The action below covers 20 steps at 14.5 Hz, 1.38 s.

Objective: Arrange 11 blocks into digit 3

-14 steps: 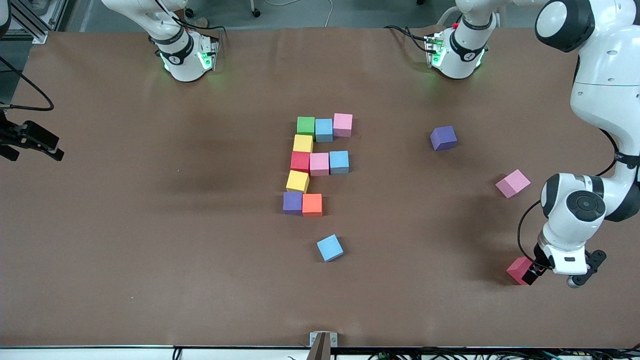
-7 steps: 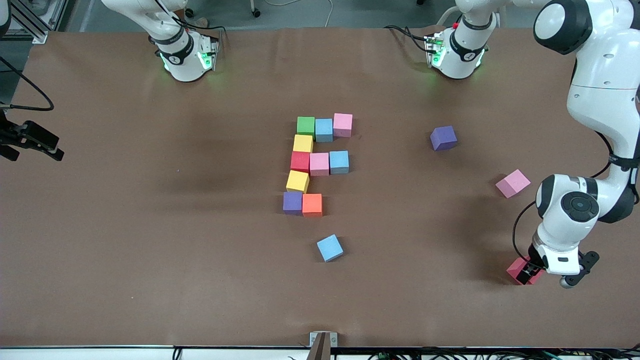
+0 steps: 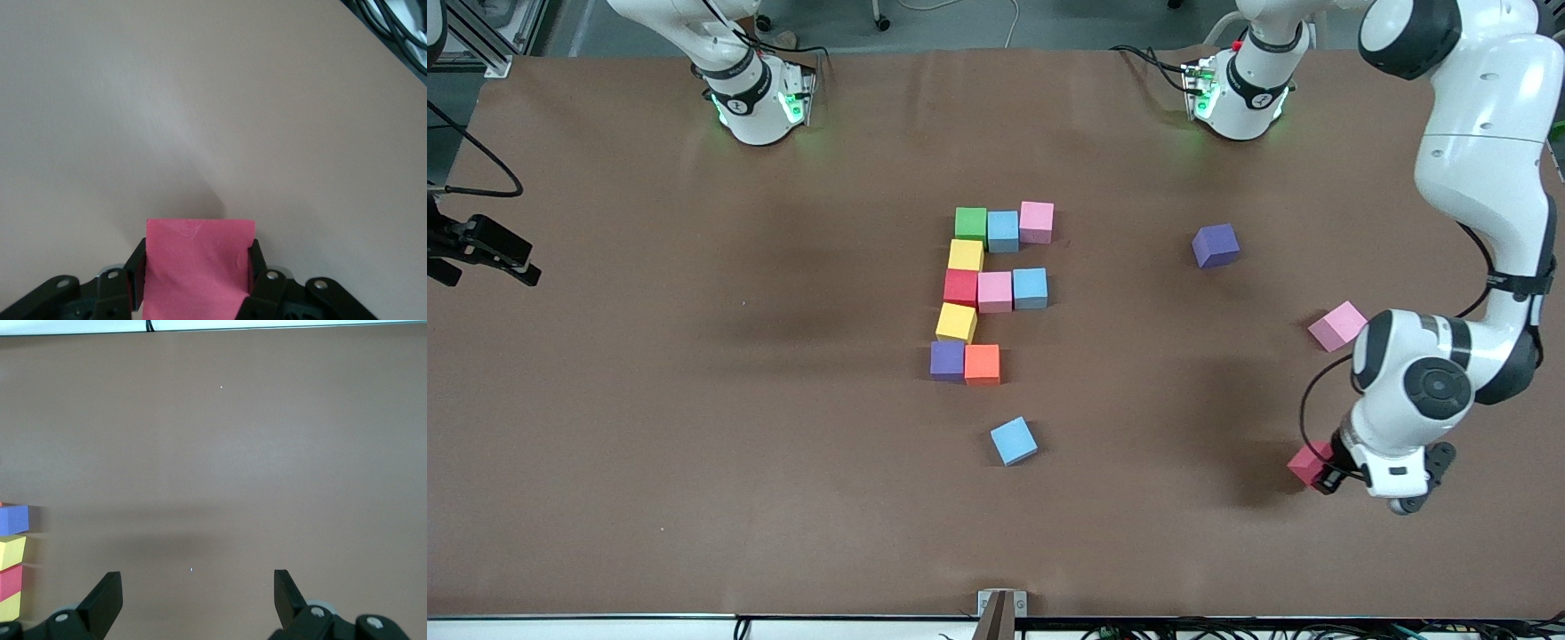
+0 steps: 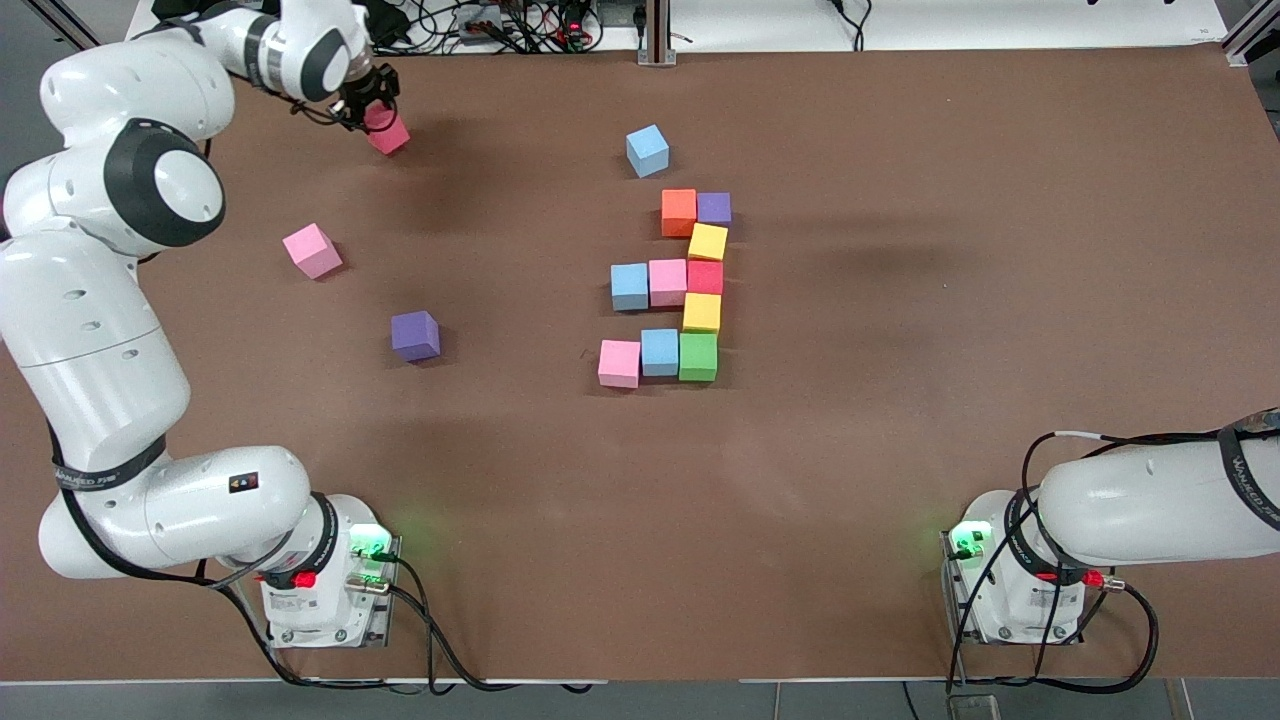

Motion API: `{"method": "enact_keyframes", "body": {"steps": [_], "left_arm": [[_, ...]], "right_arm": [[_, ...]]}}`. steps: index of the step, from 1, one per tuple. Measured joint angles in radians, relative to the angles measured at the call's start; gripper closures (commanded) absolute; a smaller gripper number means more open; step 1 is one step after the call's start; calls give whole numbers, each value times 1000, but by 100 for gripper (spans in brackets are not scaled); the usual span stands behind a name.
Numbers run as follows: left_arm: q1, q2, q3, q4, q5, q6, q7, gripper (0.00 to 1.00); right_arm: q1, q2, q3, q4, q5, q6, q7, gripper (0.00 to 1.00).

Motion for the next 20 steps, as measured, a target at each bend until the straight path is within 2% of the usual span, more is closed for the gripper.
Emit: {"method": "enact_keyframes", "body": {"steps": [6,10,12,16,20], "left_arm": [[-249,-18,-2,0,-1,-165,-489,100],[-418,-18,13,18,-1,-223,-747,100],[-516,-18,69,23,0,-232,-836,100],[-756,-15,248,24,0,-256,-1016,100],[-885,3,323,86,0,-328,-1165,100]], "right_arm": [[0,0,0,0,0,0,0,0],[0,0,0,0,0,2,0,0],[0,0,0,0,0,2,0,0],[0,1,-1,0,-1,2,0,0],[0,1,0,0,-1,2,0,0]]}}
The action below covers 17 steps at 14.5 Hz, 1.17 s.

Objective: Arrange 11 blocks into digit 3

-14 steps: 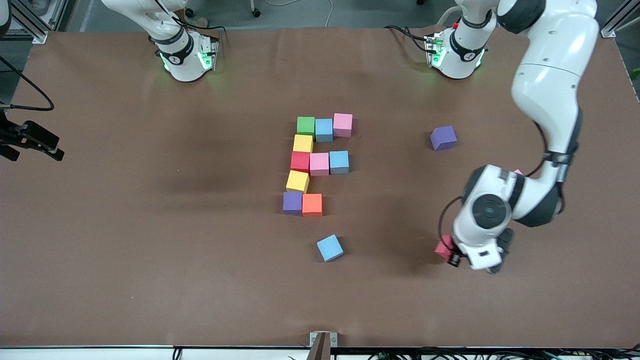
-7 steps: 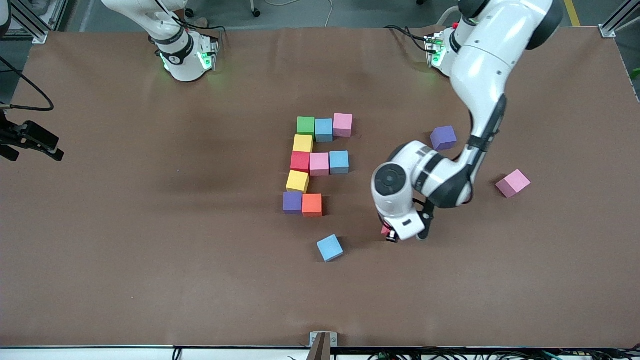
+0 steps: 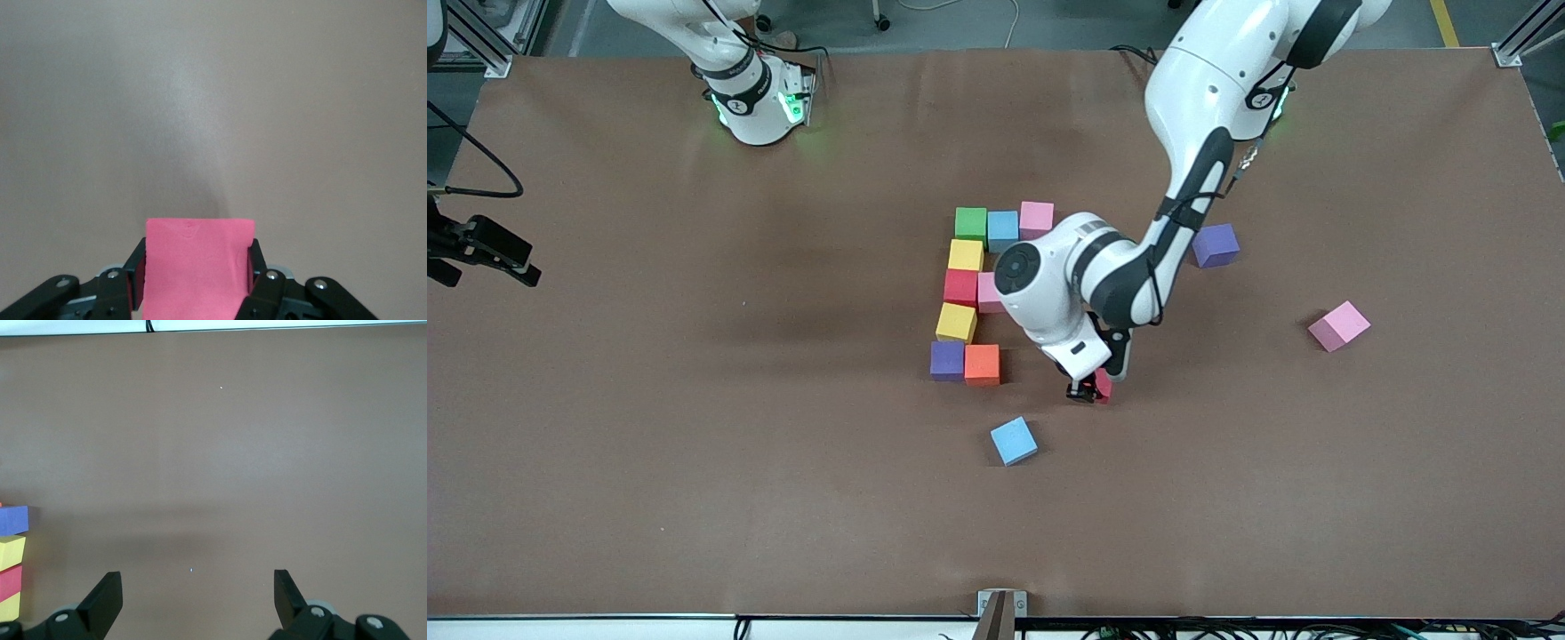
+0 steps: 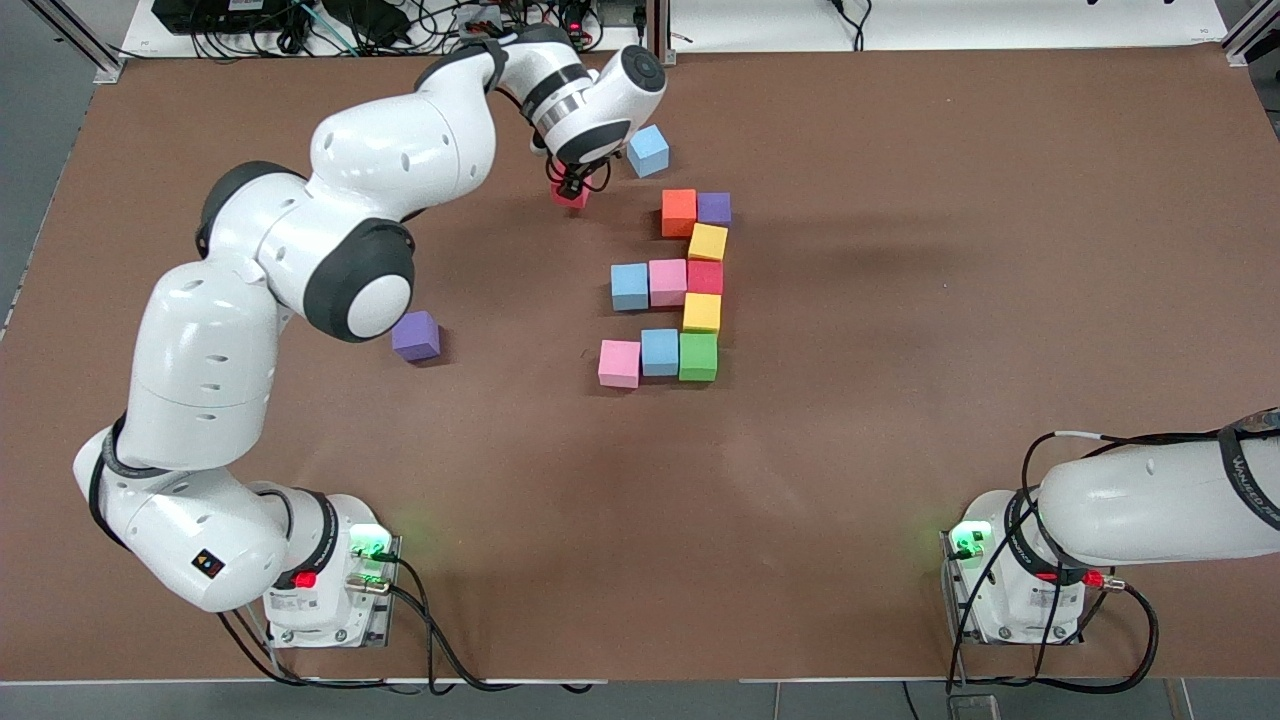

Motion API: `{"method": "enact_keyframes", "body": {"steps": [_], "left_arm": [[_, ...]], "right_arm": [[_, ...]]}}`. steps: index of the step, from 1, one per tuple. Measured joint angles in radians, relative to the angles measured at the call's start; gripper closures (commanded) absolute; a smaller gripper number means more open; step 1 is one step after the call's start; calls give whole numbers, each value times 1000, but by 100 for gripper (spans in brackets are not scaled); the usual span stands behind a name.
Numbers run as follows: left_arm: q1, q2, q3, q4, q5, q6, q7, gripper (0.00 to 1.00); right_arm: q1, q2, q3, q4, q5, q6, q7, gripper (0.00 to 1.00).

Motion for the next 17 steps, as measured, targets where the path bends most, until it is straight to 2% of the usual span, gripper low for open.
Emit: {"method": "enact_keyframes", "body": {"steps": [6,10,17], "left_arm": [[-49,39,13,98,0,24,-185,100],[-98,58,12,107,-6,65,-260,100],[-104,90,0,109,-46,92,-265,100]], "right_arm": [[0,0,0,0,0,0,0,0],[0,0,0,0,0,0,0,0],[0,0,-1,0,0,0,0,0]]}}
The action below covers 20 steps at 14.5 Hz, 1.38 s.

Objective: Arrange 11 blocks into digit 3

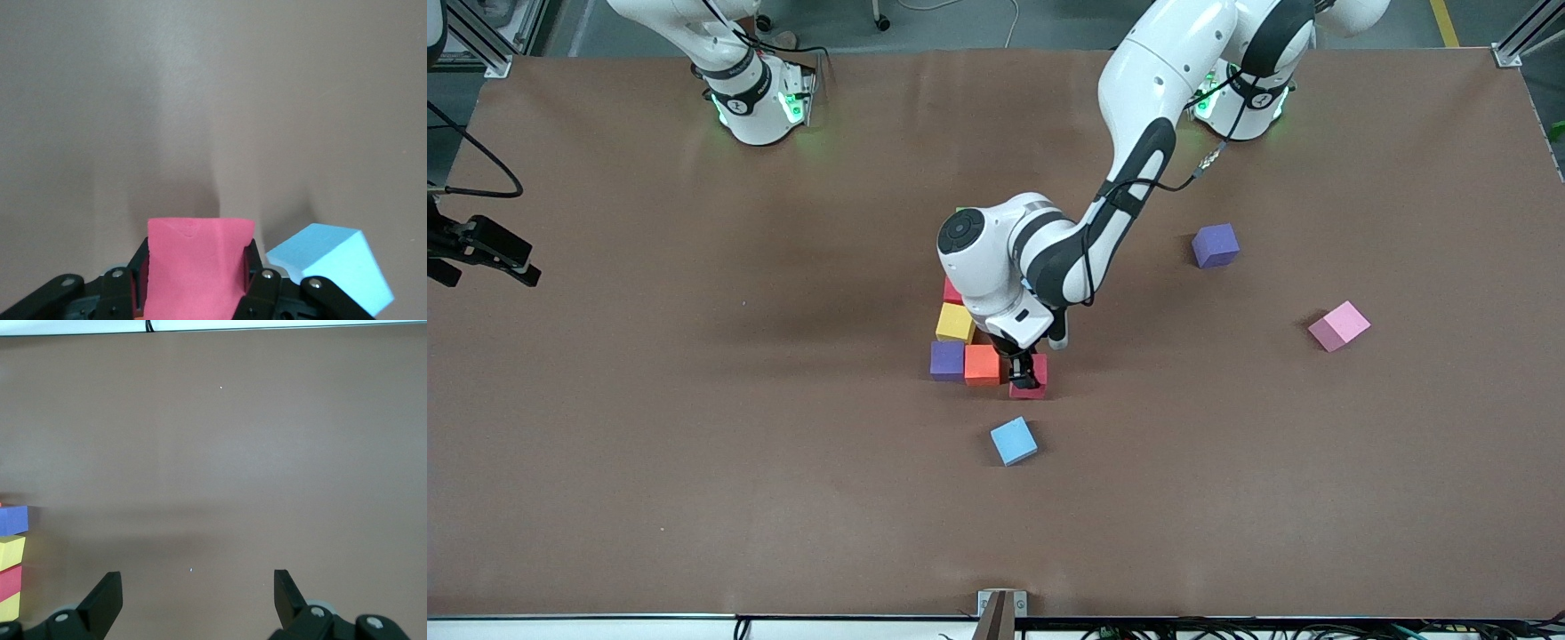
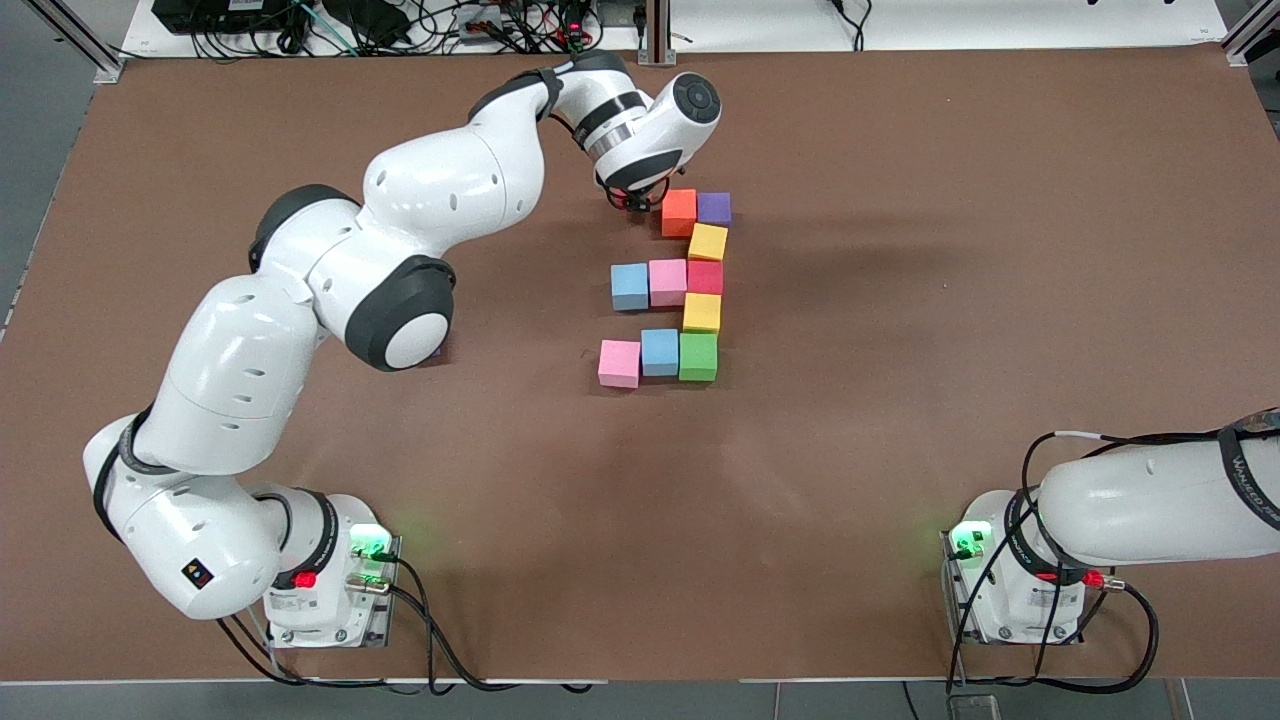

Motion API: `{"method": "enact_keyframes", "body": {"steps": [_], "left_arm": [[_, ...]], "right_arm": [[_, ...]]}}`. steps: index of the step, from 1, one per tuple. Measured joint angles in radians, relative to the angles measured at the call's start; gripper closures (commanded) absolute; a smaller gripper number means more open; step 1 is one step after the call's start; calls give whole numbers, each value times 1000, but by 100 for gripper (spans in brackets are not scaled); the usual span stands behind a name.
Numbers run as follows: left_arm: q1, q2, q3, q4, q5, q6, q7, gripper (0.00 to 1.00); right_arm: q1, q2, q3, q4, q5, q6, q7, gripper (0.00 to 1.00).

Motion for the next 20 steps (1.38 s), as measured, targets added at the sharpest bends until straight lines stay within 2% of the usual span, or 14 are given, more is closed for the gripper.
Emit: {"method": "enact_keyframes", "body": {"steps": [16,17,20], "left_arm": [[-9,28,-28,1,0,0,3,99],[-9,28,-28,1,0,0,3,95],[-9,28,-28,1,0,1,27,40]], "right_arm": [[-1,6,-1,0,-1,1,0,0],[-1,6,-1,0,-1,1,0,0],[-1,6,-1,0,-1,1,0,0]]}}
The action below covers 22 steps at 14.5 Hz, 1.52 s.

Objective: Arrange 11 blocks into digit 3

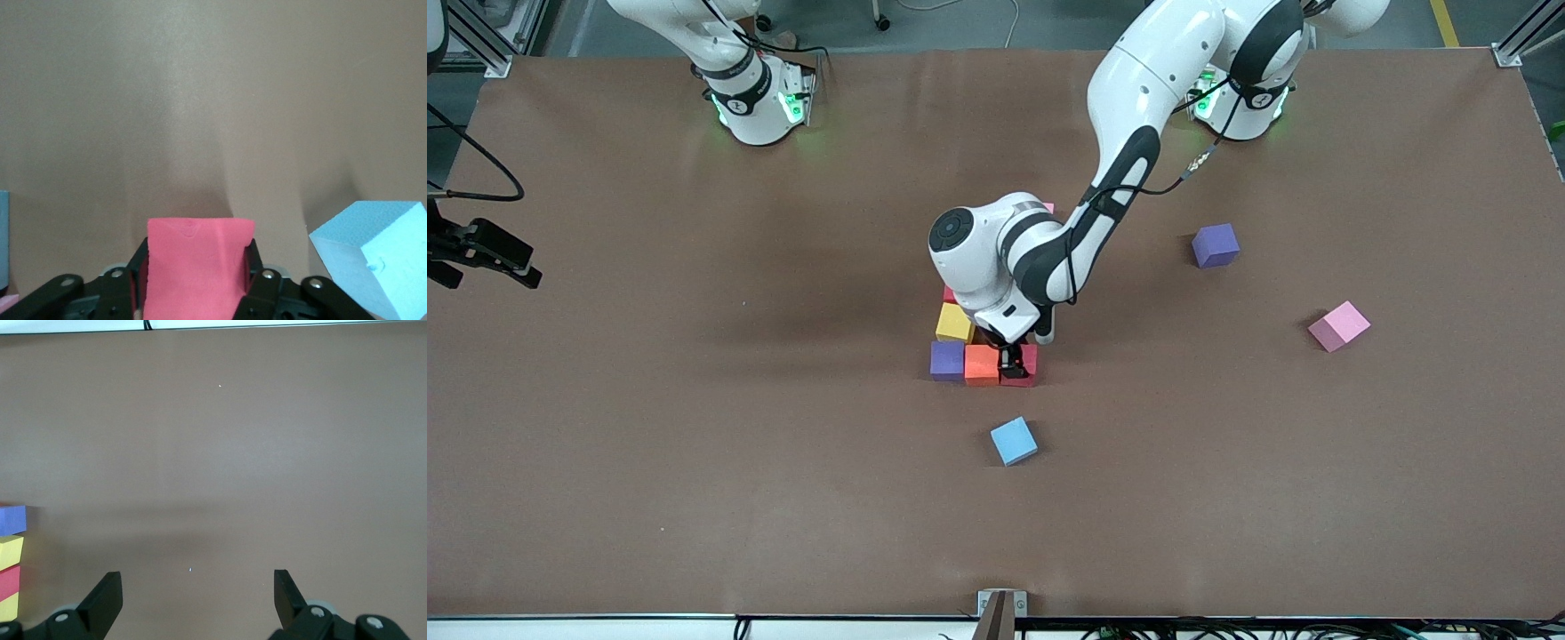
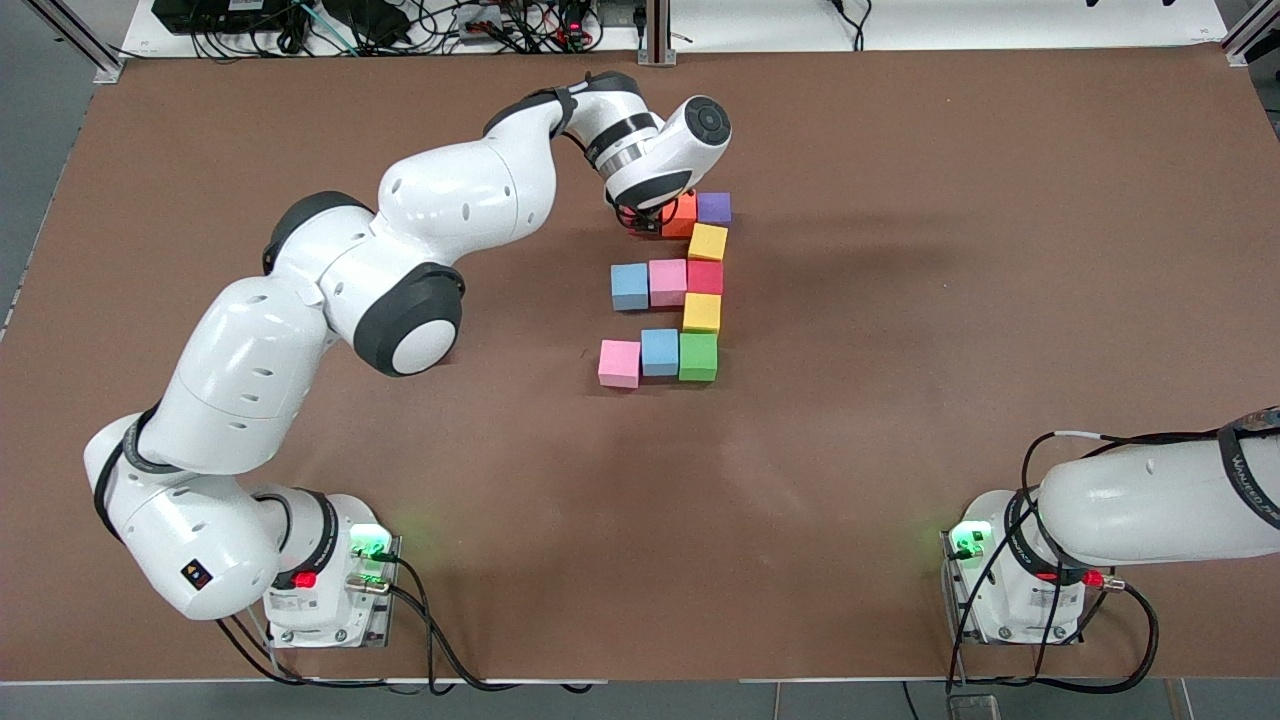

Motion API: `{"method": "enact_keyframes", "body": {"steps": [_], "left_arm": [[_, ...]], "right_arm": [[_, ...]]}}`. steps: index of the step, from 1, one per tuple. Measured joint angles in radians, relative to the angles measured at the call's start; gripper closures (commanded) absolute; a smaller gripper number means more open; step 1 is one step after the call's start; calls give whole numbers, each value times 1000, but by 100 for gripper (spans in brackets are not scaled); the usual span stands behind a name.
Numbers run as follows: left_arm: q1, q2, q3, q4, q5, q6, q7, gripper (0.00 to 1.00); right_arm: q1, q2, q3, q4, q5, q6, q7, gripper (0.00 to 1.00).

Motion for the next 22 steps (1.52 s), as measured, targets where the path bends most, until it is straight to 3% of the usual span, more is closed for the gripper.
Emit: {"method": "enact_keyframes", "body": {"steps": [1,2,13,16,22], "left_arm": [[0,1,0,0,0,1,6,16],[0,1,1,0,0,4,8,0],[30,-49,5,27,-28,3,108,0],[72,-108,9,31,-74,-20,242,0],[288,-276,12,29,-177,-155,701,0]], "right_arm": [[0,0,0,0,0,0,0,0],[0,0,0,0,0,0,0,0],[0,0,0,0,0,0,0,0],[0,0,0,0,0,0,0,0],[-1,1,-1,0,0,0,0,0]]}}
